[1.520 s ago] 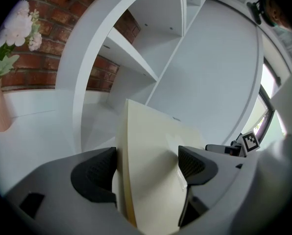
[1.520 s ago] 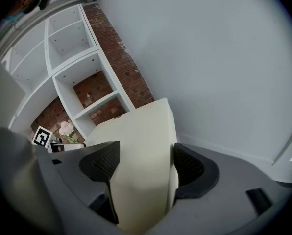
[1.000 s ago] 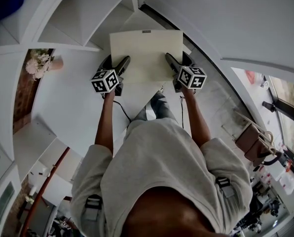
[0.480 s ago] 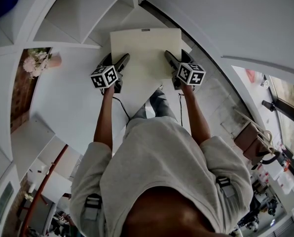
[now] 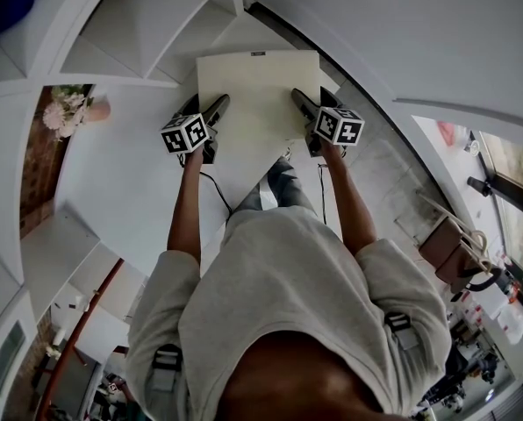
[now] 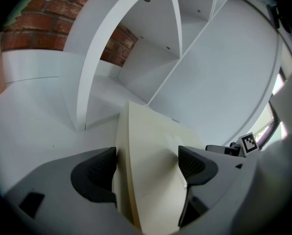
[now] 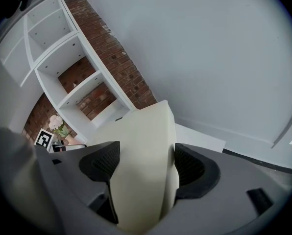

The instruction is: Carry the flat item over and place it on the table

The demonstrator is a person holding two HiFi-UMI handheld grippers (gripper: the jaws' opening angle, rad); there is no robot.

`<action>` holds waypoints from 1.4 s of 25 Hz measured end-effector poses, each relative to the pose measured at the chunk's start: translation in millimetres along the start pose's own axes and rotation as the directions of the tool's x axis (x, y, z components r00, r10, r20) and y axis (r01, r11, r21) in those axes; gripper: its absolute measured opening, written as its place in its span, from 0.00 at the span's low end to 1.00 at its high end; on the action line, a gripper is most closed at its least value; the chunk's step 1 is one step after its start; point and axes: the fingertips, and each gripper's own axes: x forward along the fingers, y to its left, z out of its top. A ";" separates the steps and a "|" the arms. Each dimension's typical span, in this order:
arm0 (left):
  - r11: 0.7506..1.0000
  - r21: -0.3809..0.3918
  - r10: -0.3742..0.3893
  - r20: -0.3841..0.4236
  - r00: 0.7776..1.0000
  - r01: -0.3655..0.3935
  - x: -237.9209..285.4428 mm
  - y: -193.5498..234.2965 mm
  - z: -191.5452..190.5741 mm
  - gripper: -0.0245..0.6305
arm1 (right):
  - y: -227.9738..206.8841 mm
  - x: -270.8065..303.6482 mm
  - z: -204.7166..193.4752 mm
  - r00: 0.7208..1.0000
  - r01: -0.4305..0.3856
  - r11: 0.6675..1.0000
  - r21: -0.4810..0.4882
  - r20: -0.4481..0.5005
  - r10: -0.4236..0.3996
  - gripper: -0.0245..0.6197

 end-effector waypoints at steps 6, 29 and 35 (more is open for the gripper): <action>1.000 0.017 -0.019 -0.005 1.000 0.019 0.4 -2.6 0.4 0.66 | 0.4 1.1 -0.5 1.000 -0.029 0.999 0.036 -0.009 0.029 0.60; 0.993 0.118 -0.004 0.209 0.978 -0.021 -65.8 -37.2 38.7 0.66 | 17.8 -55.2 39.7 0.992 -0.005 0.992 -0.122 0.122 0.020 0.55; 0.987 0.157 -0.060 0.256 0.965 0.020 -75.8 -61.7 44.5 0.41 | 36.8 -61.1 47.6 0.989 0.003 0.982 -0.186 0.146 0.025 0.26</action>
